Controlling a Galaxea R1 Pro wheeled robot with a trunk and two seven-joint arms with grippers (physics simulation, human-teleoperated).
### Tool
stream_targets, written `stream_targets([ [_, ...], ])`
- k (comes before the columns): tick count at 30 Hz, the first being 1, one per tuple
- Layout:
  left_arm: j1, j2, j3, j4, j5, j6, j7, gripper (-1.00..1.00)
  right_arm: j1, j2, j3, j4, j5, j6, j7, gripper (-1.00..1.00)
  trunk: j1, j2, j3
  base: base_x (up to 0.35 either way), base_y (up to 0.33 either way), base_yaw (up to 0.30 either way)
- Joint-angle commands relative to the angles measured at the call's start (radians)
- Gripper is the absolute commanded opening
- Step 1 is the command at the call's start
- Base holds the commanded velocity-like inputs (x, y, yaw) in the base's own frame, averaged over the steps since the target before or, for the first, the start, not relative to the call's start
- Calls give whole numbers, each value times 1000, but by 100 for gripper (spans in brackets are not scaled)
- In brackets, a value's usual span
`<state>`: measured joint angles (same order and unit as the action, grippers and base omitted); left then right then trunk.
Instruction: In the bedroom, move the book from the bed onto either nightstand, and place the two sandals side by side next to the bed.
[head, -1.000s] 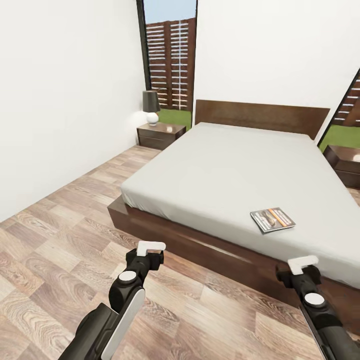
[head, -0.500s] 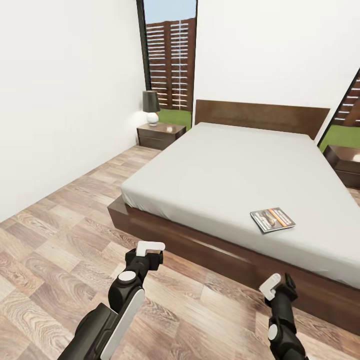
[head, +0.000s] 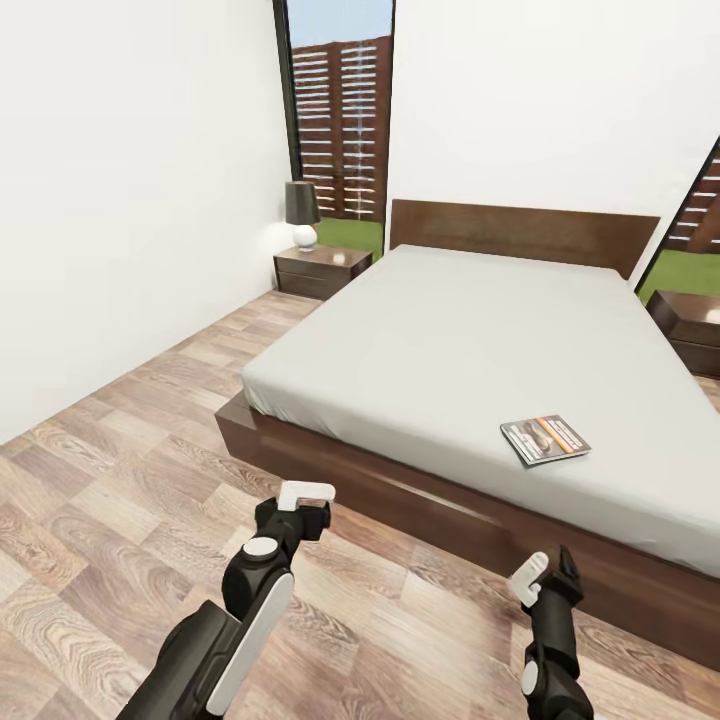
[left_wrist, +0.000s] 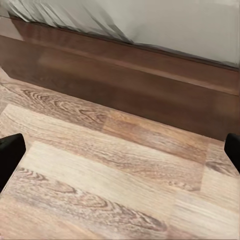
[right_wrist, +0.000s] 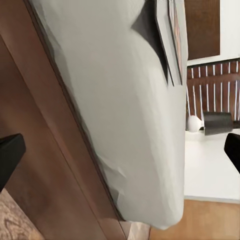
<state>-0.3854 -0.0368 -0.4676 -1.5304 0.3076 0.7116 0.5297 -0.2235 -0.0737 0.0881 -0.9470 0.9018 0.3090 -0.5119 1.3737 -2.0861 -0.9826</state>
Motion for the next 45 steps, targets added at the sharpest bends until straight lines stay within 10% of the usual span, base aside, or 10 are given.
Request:
stream_targets([
  [1,0,-2,-2,-7,9,8,12,100,0,0,4,0,8,8,-1,100,0,0,-1,0,0,0],
  [35,14,-14,-4,3,4,91,22,100,0,10,26,9,18,11,-51,100,0,0,-1,0,0,0],
  [42,100,7,4,13,2,55,17,100,0,13,73,7,117,61,-99,100,0,0,-1,0,0,0],
  [45,202,49,5,52,3,-101,17,100,0,12,78,2,127,72,-81,100,0,0,-1,0,0,0],
])
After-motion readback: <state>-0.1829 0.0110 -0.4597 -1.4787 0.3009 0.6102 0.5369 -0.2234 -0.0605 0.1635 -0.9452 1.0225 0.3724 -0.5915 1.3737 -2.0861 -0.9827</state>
